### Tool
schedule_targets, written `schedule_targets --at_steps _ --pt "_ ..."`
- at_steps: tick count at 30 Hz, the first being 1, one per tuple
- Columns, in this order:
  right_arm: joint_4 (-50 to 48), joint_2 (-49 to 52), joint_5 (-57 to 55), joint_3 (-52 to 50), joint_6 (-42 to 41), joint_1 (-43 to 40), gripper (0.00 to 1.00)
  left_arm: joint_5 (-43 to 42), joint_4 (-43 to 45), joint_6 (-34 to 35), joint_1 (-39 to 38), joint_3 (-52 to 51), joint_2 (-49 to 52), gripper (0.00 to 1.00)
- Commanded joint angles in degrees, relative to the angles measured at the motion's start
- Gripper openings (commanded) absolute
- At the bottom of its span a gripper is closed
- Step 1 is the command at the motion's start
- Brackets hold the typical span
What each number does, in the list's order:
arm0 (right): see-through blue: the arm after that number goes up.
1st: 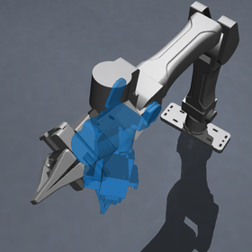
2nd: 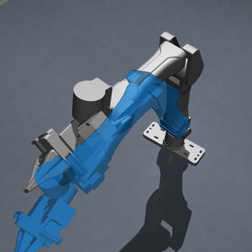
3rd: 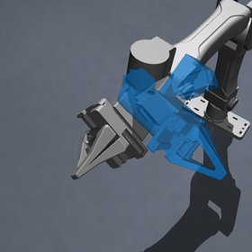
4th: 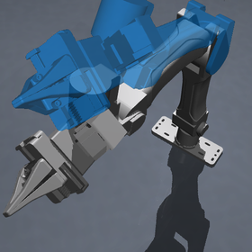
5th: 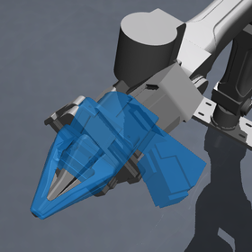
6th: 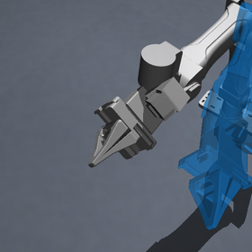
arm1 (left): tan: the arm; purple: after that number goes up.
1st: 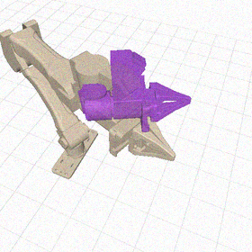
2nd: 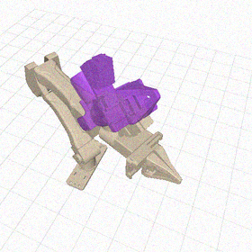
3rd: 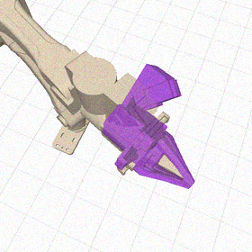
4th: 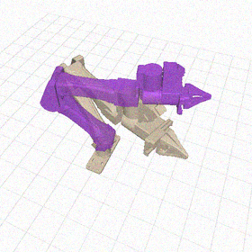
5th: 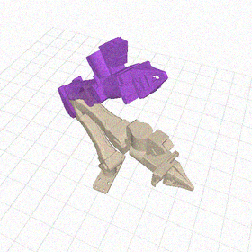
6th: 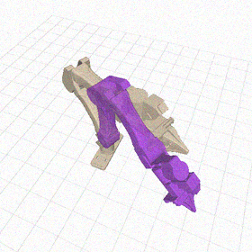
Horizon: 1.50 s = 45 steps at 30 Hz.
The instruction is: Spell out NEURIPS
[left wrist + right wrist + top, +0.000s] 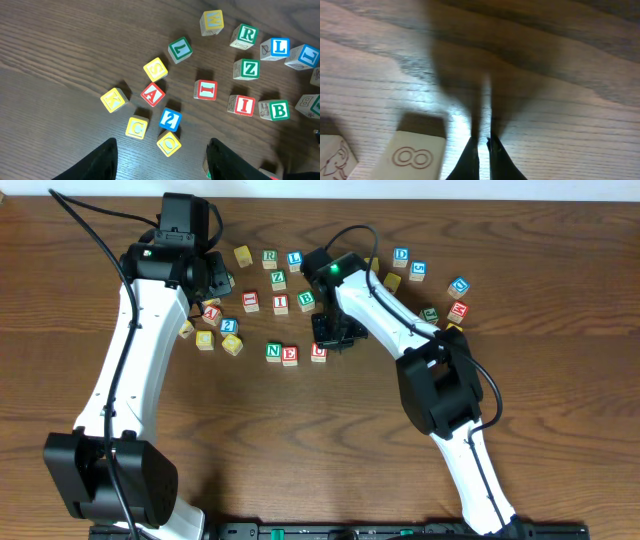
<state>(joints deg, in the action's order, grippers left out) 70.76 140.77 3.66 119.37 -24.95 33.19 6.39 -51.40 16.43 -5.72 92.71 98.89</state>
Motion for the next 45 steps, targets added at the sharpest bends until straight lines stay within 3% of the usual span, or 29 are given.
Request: schedule_targets --at_steps 1,20,33,39,45 --pt "-1.09 -0.61 2.29 -1.11 0.39 2.12 0.04 0.72 -0.26 -0.72 0.17 0.90 -0.04 0.56" --pt "-3.50 -0.61 3.19 -1.11 -1.07 5.29 0.04 0.72 -0.24 -0.72 0.17 0.90 -0.04 0.57" --pt "-4.76 -0.61 4.68 -1.11 -12.00 5.60 0.01 0.72 -0.39 -0.72 0.17 0.90 -0.04 0.57" --pt "-6.23 -0.61 7.50 -1.11 -13.57 5.60 0.05 0.70 -0.48 -0.72 0.17 0.90 -0.04 0.57" --pt "-6.27 -0.61 6.80 -1.11 -13.27 5.40 0.17 0.70 -0.83 -0.72 0.17 0.90 -0.04 0.56"
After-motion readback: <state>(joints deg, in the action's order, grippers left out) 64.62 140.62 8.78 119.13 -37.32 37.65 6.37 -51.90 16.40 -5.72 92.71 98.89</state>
